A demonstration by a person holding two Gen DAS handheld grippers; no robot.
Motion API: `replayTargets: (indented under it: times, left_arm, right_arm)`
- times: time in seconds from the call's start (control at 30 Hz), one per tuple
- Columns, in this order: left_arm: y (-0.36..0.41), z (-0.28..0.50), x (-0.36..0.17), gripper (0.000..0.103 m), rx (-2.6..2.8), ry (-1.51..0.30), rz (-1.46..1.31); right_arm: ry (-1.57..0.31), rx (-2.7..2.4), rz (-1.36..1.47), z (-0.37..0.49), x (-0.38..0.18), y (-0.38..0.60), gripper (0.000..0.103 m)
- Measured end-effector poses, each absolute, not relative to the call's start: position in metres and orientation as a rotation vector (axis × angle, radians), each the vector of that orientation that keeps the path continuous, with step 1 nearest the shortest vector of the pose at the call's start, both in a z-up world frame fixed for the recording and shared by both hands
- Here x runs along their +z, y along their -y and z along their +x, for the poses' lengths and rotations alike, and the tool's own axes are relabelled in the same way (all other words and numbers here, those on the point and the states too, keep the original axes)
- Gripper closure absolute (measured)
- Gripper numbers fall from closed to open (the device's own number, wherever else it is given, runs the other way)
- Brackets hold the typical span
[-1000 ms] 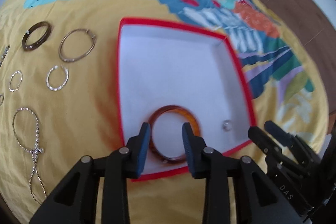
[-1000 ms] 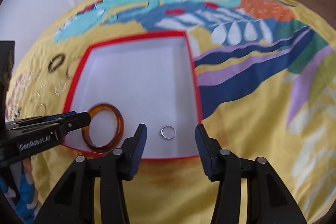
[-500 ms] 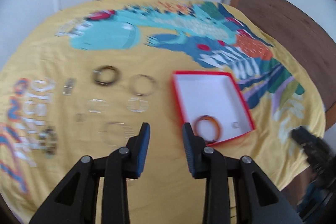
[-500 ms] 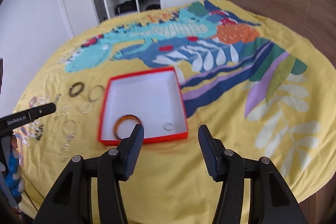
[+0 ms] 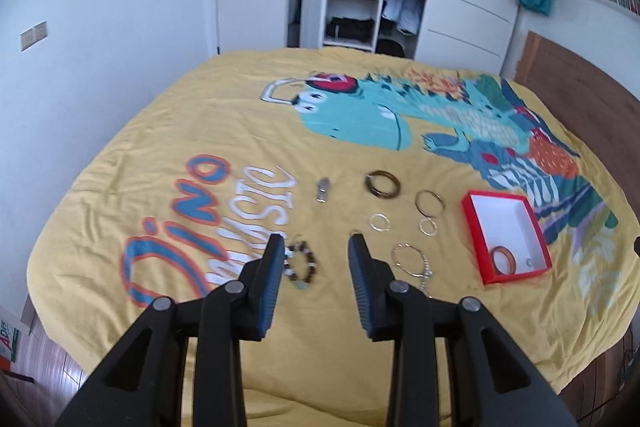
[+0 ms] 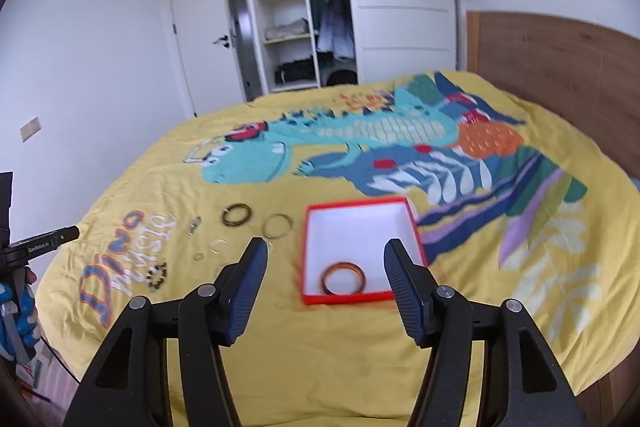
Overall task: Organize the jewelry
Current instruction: 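Lift both tools away from the box back over the jewelry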
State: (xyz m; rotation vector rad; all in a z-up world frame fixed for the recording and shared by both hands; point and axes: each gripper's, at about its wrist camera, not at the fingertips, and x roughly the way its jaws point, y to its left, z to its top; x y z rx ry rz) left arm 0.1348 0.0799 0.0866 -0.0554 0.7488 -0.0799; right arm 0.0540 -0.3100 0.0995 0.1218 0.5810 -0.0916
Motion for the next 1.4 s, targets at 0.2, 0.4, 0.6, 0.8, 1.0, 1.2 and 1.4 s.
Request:
replayTargets:
  times: [0.2, 0.4, 0.6, 0.8, 1.0, 1.2, 1.4]
  left_arm:
    - [-0.11, 0.117, 0.099, 0.071, -0.031, -0.686, -0.073]
    - [-0.119, 0.117, 0.091, 0.071, -0.024, -0.674, -0.076]
    - [-0.116, 0.138, 0.054, 0.071, -0.03, -0.749, -0.068]
    - [-0.091, 0.168, 0.018, 0.071, -0.076, -0.815, -0.035]
    - [-0.064, 0.209, -0.02, 0.071, -0.122, -0.888, -0.018]
    - [-0.028, 0.255, -0.061, 0.071, -0.194, -0.956, 0.003]
    - [0.002, 0.291, -0.099, 0.059, -0.23, -1.011, 0.024]
  right_arm:
    - [-0.539, -0.059, 0.095, 0.047, 0.121, 0.284, 0.038]
    - [-0.534, -0.037, 0.082, 0.061, 0.119, 0.269, 0.035]
    - [-0.601, -0.018, 0.077, 0.086, 0.089, 0.263, 0.035]
    - [-0.688, 0.015, 0.091, 0.122, 0.05, 0.255, 0.035]
    - [-0.766, 0.062, 0.093, 0.17, 0.014, 0.243, 0.035]
    - [-0.853, 0.1, 0.099, 0.23, -0.032, 0.234, 0.035]
    - [-0.922, 0.108, 0.131, 0.278, -0.08, 0.23, 0.03]
